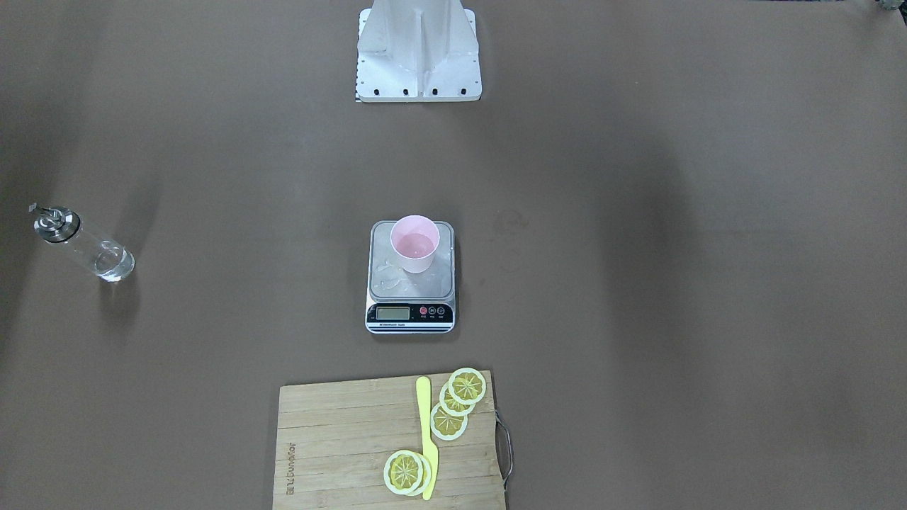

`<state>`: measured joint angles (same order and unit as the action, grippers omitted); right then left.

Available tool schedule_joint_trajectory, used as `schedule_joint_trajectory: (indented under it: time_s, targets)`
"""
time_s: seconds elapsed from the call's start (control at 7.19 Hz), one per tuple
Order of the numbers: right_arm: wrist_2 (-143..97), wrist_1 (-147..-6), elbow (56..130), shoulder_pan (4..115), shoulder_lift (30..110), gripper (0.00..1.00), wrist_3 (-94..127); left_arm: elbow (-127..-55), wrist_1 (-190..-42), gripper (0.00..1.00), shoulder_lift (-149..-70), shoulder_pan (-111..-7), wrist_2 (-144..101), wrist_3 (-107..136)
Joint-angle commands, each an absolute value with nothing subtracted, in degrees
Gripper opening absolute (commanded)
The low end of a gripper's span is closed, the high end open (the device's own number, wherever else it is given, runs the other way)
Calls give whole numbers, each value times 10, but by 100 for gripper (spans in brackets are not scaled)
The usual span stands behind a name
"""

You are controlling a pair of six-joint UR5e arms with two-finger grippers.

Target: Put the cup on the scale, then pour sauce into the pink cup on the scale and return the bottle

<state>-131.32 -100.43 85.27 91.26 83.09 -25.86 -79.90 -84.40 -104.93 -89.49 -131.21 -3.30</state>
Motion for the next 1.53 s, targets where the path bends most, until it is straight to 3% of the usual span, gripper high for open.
schedule_joint_trajectory:
  time_s: [0.0, 0.42, 1.39]
  targets:
    - [-1317, -1013, 853, 913, 828, 100, -258, -803, -877, 98, -1032, -882, -1315, -32]
    - [-1320, -1017, 868, 915, 828, 100, -253, -857, -923, 98, -975, -881, -1310, -31]
    - [-1342, -1026, 874, 918, 836, 100, -250, -866, -926, 98, -976, -881, -1315, -32]
